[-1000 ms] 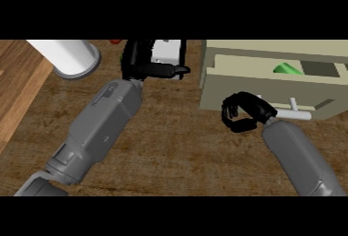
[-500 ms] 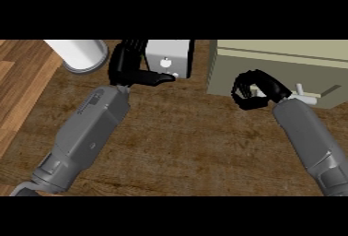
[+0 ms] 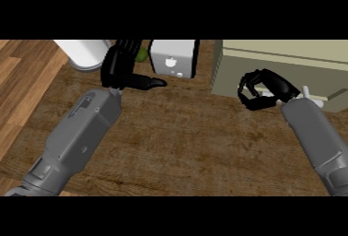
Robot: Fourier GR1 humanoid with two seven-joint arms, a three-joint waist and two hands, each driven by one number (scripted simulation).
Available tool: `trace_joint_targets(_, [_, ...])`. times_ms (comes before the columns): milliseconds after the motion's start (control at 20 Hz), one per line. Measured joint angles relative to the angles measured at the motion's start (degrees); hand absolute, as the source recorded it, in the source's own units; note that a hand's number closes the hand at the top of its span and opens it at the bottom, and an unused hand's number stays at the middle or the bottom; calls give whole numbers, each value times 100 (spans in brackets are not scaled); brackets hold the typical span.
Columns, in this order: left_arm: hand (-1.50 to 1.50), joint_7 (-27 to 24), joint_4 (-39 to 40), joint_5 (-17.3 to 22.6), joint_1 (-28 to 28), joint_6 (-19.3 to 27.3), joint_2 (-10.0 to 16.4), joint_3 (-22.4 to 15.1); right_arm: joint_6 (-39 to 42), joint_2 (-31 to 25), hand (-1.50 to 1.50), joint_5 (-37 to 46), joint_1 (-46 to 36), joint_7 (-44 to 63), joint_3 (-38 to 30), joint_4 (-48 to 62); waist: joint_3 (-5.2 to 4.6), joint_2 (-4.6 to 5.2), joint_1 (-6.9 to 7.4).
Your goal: Pick up the cup, place it into the drawer and close the drawer
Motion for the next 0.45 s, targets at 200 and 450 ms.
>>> trace_joint_targets(200, [-150,24,-75,20,59,-93,23,-12,272,-73,150,-166,50,3,-64,-81,13,24,51])
trace_joint_targets(450, [-150,26,-154,54,165,-198,53,-12,600,-170,150,-336,115,16,-112,-188,34,50,109])
